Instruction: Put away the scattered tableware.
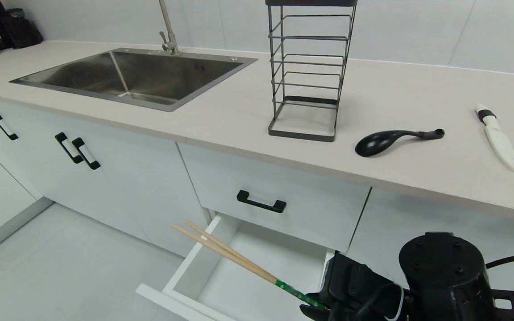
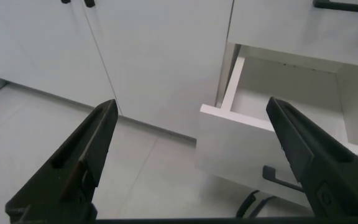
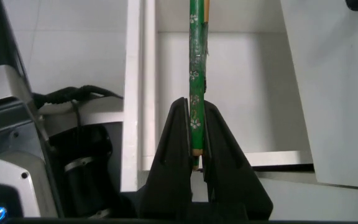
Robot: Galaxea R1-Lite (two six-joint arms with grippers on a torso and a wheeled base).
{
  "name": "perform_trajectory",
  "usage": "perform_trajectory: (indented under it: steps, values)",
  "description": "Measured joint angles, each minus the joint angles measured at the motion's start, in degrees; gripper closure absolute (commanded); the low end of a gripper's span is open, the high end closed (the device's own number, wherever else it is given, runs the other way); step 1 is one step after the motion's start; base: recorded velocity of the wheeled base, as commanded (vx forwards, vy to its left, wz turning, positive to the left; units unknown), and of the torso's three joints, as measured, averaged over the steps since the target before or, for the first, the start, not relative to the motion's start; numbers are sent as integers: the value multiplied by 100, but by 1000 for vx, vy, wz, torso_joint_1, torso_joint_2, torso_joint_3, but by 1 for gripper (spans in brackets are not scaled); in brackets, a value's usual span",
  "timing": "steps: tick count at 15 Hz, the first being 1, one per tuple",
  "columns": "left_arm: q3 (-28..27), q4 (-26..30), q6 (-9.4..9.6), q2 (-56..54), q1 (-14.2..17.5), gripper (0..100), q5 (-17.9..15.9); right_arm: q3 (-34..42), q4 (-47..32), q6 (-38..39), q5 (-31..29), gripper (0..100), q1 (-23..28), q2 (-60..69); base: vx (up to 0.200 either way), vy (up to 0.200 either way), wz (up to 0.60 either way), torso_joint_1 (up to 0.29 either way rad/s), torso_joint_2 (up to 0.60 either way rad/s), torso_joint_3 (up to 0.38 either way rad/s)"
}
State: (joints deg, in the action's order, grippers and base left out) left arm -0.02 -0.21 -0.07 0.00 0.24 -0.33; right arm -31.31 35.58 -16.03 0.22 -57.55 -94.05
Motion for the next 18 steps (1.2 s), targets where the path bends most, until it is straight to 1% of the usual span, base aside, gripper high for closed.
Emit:
perform_trajectory:
  steps: [5,7,10,12,14,16,18]
  values:
    - [2,-1,0,0,0,0,0,-50,-1,5,32,100,0,-5,0,0,0,-224,320,130]
    - [2,0,0,0,0,0,-2,-116,-9,5,89,100,-5,-33,0,0,0,-54,271,88]
    - [2,2,0,0,0,0,-2,-574,-384,7,57,100,4,-157,0,0,0,-10,123,40]
    - [2,5,0,0,0,0,0,-794,-485,0,-46,100,157,-160,0,0,0,0,0,0]
    - [2,2,0,0,0,0,0,-857,-490,-9,-126,100,224,-112,0,0,0,0,0,0]
    - [2,2,0,0,-2,0,0,-959,-345,-2,-464,100,94,-184,0,0,0,0,0,0]
    - [2,0,0,0,0,0,0,-1018,-299,2,-569,100,-35,-361,0,0,0,0,0,0]
